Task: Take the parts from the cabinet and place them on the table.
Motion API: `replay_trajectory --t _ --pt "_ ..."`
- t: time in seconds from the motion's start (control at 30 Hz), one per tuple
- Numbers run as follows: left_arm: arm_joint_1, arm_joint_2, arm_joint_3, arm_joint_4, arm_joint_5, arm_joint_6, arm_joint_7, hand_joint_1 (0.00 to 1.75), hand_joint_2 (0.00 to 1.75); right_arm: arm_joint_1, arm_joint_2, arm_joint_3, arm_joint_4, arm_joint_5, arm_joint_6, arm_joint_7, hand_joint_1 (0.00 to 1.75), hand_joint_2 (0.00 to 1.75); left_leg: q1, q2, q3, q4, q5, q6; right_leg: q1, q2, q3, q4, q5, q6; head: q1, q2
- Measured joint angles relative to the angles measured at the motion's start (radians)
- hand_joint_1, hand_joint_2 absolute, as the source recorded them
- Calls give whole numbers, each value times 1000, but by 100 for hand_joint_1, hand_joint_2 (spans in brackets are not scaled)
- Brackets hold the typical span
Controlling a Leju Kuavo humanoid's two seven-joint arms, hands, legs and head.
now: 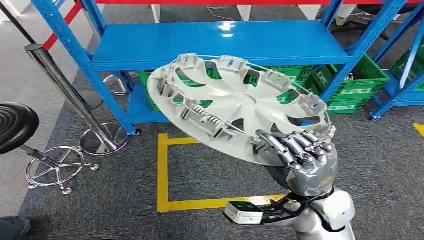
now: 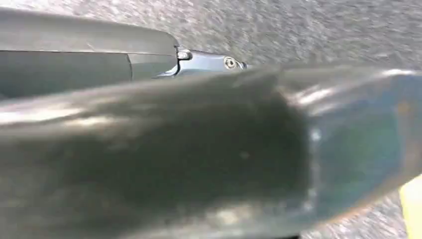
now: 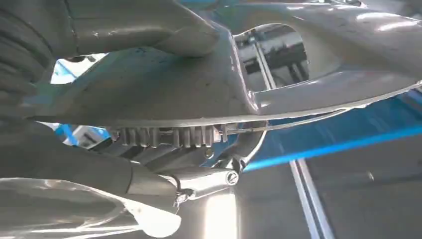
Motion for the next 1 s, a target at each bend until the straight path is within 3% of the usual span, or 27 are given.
replay_trajectory --t 0.03,0.13,0.17,0.2,0.23,0.3,0.33,0.37,0.4,0.43,0.47,0.5,0.53,0.57,0.63,0.67,0.7,0.73,0.77,0.8,0.83,0.87,0.9,0.93,0.97,1.0 --pt "-12 -3 0 7 4 3 -9 0 0 -5 0 -4 -8 2 0 0 175 175 -2 -1 -7 8 6 -7 5 8 25 -33 -9 -17 3 0" --pt "-38 -4 0 37 17 13 -23 0 0 -16 -2 -26 -23 17 0 0 175 175 0 -2 -21 3 41 -25 11 9 -2 -20 1 -41 -1 0" --pt "-44 -4 0 48 22 14 -25 0 0 -19 -2 -34 -26 21 0 0 175 175 4 -1 -27 7 30 -30 4 4 -22 -23 12 -57 -2 0" --pt "-48 -4 0 56 24 14 -26 0 0 -24 -2 -39 -29 26 0 0 175 175 4 -1 -38 29 -20 -33 8 2 -29 -21 21 -72 -6 0" --pt "-50 -4 0 62 26 14 -29 0 0 -27 -2 -45 -33 29 0 0 175 175 4 -1 -51 87 -87 -34 12 0 -43 -20 32 -86 -10 0" --pt "-61 -4 0 75 30 14 -36 0 0 -28 -2 -56 -37 36 0 0 175 175 1 -2 -77 237 -190 -33 21 -4 -73 -18 55 -93 -11 0" --pt "-67 -4 0 85 31 14 -39 0 0 -28 -2 -63 -39 40 0 0 175 175 0 -2 -79 294 -205 -29 27 -5 -89 -17 68 -97 -11 0" --pt "-73 -4 0 93 31 14 -40 0 0 -29 -2 -68 -40 42 0 0 175 175 -2 -2 -69 315 -186 -24 33 -6 -107 -14 80 -99 -11 0" --pt "-79 -4 0 101 31 14 -42 0 0 -29 -2 -74 -44 47 0 0 175 175 -6 -2 -41 298 -142 -15 39 -7 -126 -12 92 -101 -12 0" --pt "-86 -3 0 109 31 14 -43 0 0 -30 -2 -79 -48 48 0 0 175 175 -12 -2 2 250 -101 -2 45 -6 -143 -10 104 -102 -11 0" --pt "-93 -3 0 116 31 14 -44 0 0 -30 -2 -84 -52 48 0 0 175 175 -20 -2 57 176 -81 16 50 -5 -156 -10 116 -102 -11 0" --pt "-100 0 1 121 31 14 -45 0 0 -31 -2 -87 -55 50 0 0 175 175 -33 -3 124 86 -94 36 47 -6 -161 -9 126 -103 -10 0" --pt "-107 2 2 125 31 13 -47 0 0 -33 -2 -90 -57 54 0 0 175 175 -44 -2 188 -16 -127 47 56 -5 -166 -7 135 -100 -11 0" --pt "-119 3 2 133 29 12 -52 0 0 -36 -1 -94 -59 61 0 0 175 175 -40 -3 204 -53 -140 38 52 -10 -170 -10 150 -97 -9 0" --pt "-135 7 2 156 27 3 -59 0 0 -45 1 -99 -60 74 0 0 175 175 -49 -5 186 -49 -116 40 45 -12 -175 -24 178 -87 -14 0" --pt "-138 7 2 168 27 -3 -60 0 0 -43 2 -103 -64 78 0 0 175 175 -39 -2 172 -64 -94 42 54 -9 -181 -18 180 -81 -13 0" --pt "-146 13 3 179 26 -7 -61 0 0 -41 1 -108 -64 80 0 0 175 175 -36 4 158 -63 -81 45 52 -3 -195 3 141 -72 -16 0" --pt "-148 14 4 185 26 -7 -61 0 0 -43 1 -110 -64 83 0 0 175 175 -34 5 141 -63 -66 54 47 -2 -211 44 70 -69 -10 0" --pt "-151 14 4 190 26 -7 -62 0 0 -43 1 -113 -64 84 0 0 175 175 -34 6 122 -62 -53 54 42 -2 -220 108 -3 -63 -9 0" --pt "-155 14 4 195 25 -8 -63 0 0 -43 1 -116 -65 83 0 0 175 175 -34 6 105 -61 -38 53 38 -2 -225 179 -56 -59 -10 0" --pt "-161 14 4 203 24 -8 -66 0 0 -42 1 -121 -68 82 0 0 175 175 -34 8 84 -58 -22 52 34 -2 -227 245 -74 -53 -8 0" --pt "-166 14 4 211 23 -8 -70 0 0 -40 1 -127 -70 79 0 0 175 175 -32 9 63 -55 -8 49 31 -2 -222 288 -51 -49 -8 0" --pt "-171 14 4 219 22 -8 -74 0 0 -37 1 -133 -73 74 0 0 175 175 -30 10 46 -50 4 46 27 -2 -206 297 -3 -43 -9 0" --pt "-175 14 4 226 22 -8 -77 0 0 -33 1 -138 -78 70 0 0 175 175 -26 11 23 -42 16 41 23 -2 -171 272 48 -39 -8 0" --pt "-178 13 4 232 22 -8 -77 0 0 -30 1 -145 -83 69 0 0 175 175 -22 11 0 -32 26 35 19 -3 -111 204 78 -33 -8 0" --pt "-180 14 4 235 22 -8 -77 0 0 -30 1 -150 -86 68 0 0 175 175 -21 10 -14 -20 33 28 13 -3 -37 105 61 -27 -8 0"
